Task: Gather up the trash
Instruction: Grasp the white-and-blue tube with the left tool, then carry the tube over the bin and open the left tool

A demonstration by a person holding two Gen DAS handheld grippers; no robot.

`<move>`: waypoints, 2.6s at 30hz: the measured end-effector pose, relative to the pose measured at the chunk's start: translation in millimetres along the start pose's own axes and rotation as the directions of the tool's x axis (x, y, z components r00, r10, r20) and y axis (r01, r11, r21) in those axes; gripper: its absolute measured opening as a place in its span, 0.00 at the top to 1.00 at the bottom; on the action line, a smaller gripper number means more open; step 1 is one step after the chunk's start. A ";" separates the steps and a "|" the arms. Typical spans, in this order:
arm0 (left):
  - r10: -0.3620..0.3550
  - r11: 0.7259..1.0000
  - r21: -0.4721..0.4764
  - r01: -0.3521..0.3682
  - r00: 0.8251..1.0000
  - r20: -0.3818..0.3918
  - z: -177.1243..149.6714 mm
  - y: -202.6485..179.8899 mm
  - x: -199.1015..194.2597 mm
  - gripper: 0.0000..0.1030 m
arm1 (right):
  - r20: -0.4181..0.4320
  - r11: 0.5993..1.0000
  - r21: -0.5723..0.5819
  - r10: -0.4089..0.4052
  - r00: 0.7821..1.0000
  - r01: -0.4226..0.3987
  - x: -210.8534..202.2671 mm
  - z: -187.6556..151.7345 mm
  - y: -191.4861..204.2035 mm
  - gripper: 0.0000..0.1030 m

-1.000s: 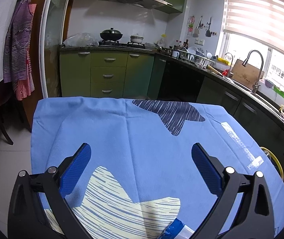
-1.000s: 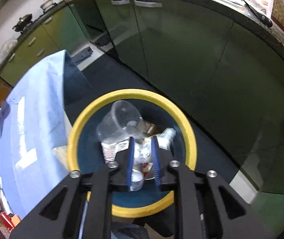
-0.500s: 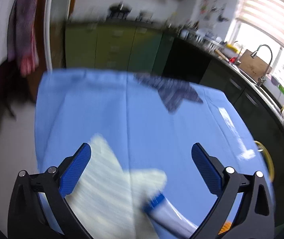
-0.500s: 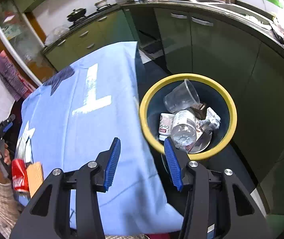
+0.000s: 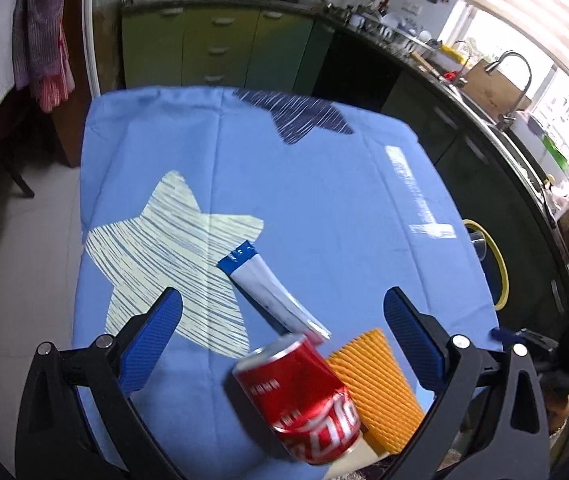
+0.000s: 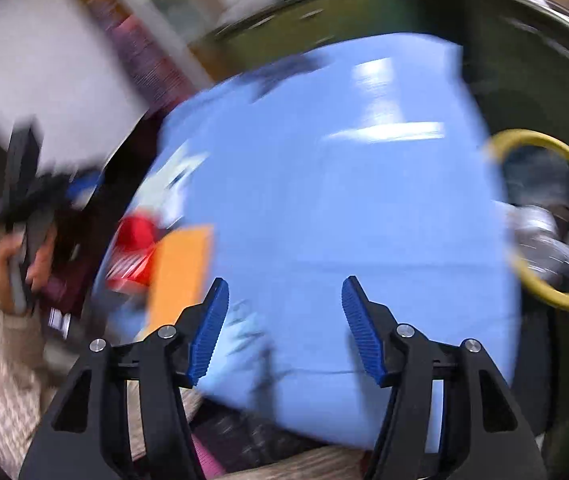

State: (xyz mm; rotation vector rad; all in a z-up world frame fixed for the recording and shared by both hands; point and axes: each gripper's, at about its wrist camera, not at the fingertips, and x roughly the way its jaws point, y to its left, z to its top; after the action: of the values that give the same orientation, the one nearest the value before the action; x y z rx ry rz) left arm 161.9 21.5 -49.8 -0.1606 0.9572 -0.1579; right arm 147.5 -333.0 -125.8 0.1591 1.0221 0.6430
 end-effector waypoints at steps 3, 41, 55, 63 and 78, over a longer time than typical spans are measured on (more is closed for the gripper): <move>-0.018 1.000 0.009 0.018 1.000 0.012 -5.5 -7.7 -13.7 0.07 | -0.012 0.996 -0.089 -0.010 1.000 0.009 12.9 0.0 30.1 0.42; 0.029 0.967 -0.167 -0.192 0.737 -0.675 35.7 3.3 170.5 0.77 | 0.141 0.994 0.080 0.067 0.988 -0.079 -32.8 -34.5 -28.0 0.40; 0.020 1.000 0.018 -0.012 0.864 -0.504 89.1 -91.4 122.9 0.83 | 0.261 0.977 0.212 -0.046 0.964 -0.011 -86.8 -60.4 -71.6 0.40; -0.071 0.939 0.246 0.241 0.835 -0.546 77.8 -294.6 147.0 0.83 | 0.314 0.911 0.394 -0.258 0.914 0.122 -141.3 -116.7 -126.9 0.39; -0.042 0.875 0.345 0.340 0.763 -0.645 22.8 -497.6 295.8 0.71 | 0.321 0.791 0.611 -0.297 0.899 0.043 -168.5 -198.7 -211.8 0.37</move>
State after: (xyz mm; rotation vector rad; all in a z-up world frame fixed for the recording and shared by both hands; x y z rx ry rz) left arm 316.9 -523.5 -170.9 0.2411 1.5427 -0.6582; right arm 11.7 -632.6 -193.0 0.7157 0.7892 0.0827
